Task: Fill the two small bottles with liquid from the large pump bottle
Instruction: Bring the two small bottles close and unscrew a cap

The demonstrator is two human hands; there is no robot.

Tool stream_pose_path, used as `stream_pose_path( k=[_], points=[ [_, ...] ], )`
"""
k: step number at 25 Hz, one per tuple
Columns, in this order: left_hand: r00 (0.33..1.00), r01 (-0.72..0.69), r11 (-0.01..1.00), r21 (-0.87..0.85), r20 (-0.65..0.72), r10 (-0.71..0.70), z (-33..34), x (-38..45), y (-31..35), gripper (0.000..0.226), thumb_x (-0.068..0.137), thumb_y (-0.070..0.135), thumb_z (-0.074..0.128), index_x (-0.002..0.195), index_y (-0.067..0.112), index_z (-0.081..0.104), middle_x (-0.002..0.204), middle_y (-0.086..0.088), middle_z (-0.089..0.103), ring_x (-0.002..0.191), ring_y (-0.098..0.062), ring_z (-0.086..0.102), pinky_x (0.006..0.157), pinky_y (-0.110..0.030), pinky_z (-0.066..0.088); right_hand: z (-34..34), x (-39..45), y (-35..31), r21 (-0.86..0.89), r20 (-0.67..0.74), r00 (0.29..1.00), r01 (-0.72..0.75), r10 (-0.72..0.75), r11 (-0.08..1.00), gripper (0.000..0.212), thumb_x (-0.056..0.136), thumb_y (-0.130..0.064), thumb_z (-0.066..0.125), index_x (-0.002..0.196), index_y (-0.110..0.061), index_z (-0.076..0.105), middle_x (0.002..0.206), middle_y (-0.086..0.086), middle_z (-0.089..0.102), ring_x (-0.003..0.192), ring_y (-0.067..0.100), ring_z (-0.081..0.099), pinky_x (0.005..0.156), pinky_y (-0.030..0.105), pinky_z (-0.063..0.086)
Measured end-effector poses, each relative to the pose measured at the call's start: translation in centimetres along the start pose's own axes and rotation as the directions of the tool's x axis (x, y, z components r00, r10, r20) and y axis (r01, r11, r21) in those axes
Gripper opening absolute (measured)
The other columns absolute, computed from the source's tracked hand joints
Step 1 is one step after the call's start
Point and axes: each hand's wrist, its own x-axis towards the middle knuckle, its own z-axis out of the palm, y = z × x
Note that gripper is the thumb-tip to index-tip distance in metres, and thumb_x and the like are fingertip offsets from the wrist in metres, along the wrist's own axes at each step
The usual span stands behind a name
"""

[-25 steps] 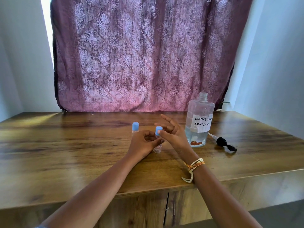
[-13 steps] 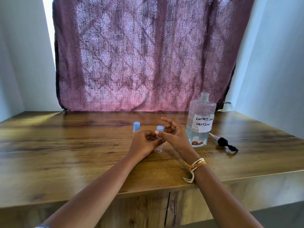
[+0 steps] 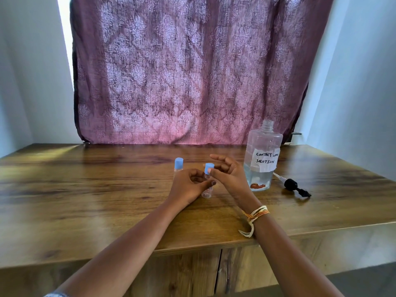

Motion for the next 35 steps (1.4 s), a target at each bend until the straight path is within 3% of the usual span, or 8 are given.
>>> stream_pose_path(
  k=[3, 8, 13, 16, 21, 25, 28, 35],
  points=[
    [1.000, 0.003, 1.000, 0.003, -0.003, -0.003, 0.1, 0.0, -0.1, 0.025, 0.072, 0.024, 0.082, 0.091, 0.010, 0.074, 0.081, -0.002, 0.075, 0.067, 0.001, 0.067, 0.057, -0.005, 0.045, 0.0, 0.1, 0.3, 0.004, 0.043, 0.999, -0.003, 0.003, 1.000, 0.044, 0.082, 0.005, 0.069, 0.122, -0.010, 0.060, 0.103, 0.012, 0.073, 0.082, 0.017, 0.070, 0.070, 0.025, 0.057],
    [0.999, -0.023, 1.000, 0.001, -0.029, 0.023, -0.1, 0.0, 0.0, 0.022, 0.072, 0.022, 0.082, 0.088, 0.008, 0.074, 0.080, -0.003, 0.075, 0.070, -0.005, 0.069, 0.060, -0.009, 0.048, 0.1, 0.3, 0.6, -0.067, 0.004, 1.000, -0.008, 0.009, 0.998, 0.049, 0.079, 0.001, 0.074, 0.124, -0.007, 0.056, 0.092, 0.011, 0.074, 0.077, 0.011, 0.070, 0.066, 0.020, 0.056],
    [1.000, 0.009, 1.000, 0.004, -0.026, -0.009, -0.1, -0.1, 0.2, 0.022, 0.071, 0.019, 0.083, 0.088, 0.008, 0.072, 0.078, 0.000, 0.072, 0.061, 0.005, 0.064, 0.056, -0.004, 0.046, -0.2, 0.4, 0.5, 0.081, -0.016, 1.000, 0.010, -0.009, 0.997, 0.030, 0.086, 0.002, 0.065, 0.115, 0.002, 0.057, 0.104, 0.015, 0.072, 0.086, 0.007, 0.072, 0.075, 0.019, 0.056],
    [0.999, 0.028, 1.000, -0.012, -0.026, -0.028, 0.0, 0.0, 0.0, 0.023, 0.070, 0.019, 0.084, 0.087, 0.009, 0.072, 0.079, 0.000, 0.072, 0.063, 0.003, 0.065, 0.059, -0.007, 0.049, -0.4, 1.0, 1.0, 0.157, -0.051, 0.998, -0.029, 0.038, 0.987, 0.021, 0.089, -0.001, 0.063, 0.109, -0.004, 0.061, 0.109, 0.017, 0.071, 0.094, 0.016, 0.070, 0.081, 0.024, 0.056],
    [0.999, 0.025, 0.999, -0.026, -0.030, -0.026, 0.1, -0.2, 0.1, 0.024, 0.069, 0.017, 0.084, 0.088, 0.008, 0.071, 0.077, 0.001, 0.071, 0.061, 0.000, 0.066, 0.054, -0.008, 0.048, -0.5, 2.2, 2.0, 0.277, -0.115, 0.977, -0.141, 0.178, 0.950, 0.022, 0.096, 0.004, 0.050, 0.116, 0.000, 0.057, 0.093, 0.011, 0.065, 0.082, 0.018, 0.065, 0.082, 0.028, 0.055],
    [0.999, 0.032, 0.999, -0.020, -0.002, -0.032, -0.1, -0.6, 0.4, 0.023, 0.071, 0.014, 0.083, 0.089, 0.013, 0.068, 0.077, 0.003, 0.070, 0.059, 0.003, 0.065, 0.053, -0.006, 0.047, -0.7, 4.2, 2.6, -0.201, -0.175, 0.971, -0.196, 0.161, 0.960, 0.028, 0.088, 0.006, 0.058, 0.113, -0.005, 0.065, 0.089, 0.010, 0.066, 0.075, 0.017, 0.064, 0.077, 0.031, 0.056],
    [0.999, 0.026, 1.000, -0.015, 0.020, -0.026, -0.1, -0.6, 0.4, 0.024, 0.071, 0.016, 0.083, 0.084, 0.023, 0.064, 0.075, 0.006, 0.070, 0.060, 0.003, 0.066, 0.055, -0.007, 0.048, -0.5, 5.7, 3.1, -0.558, -0.151, 0.984, -0.167, 0.099, 0.813, 0.026, 0.078, -0.007, 0.069, 0.103, -0.016, 0.064, 0.090, 0.001, 0.067, 0.085, 0.017, 0.064, 0.077, 0.030, 0.052],
    [0.999, 0.004, 0.999, 0.043, 0.036, -0.006, -0.1, -0.6, 0.4, 0.029, 0.070, 0.019, 0.083, 0.080, 0.031, 0.058, 0.076, 0.011, 0.067, 0.061, 0.006, 0.062, 0.059, -0.005, 0.049, -0.1, 8.3, 4.7, -0.753, -0.028, 0.991, -0.107, 0.131, 0.650, 0.026, 0.078, -0.006, 0.069, 0.104, -0.002, 0.068, 0.105, 0.015, 0.069, 0.098, 0.026, 0.063, 0.075, 0.025, 0.042]
  ],
)
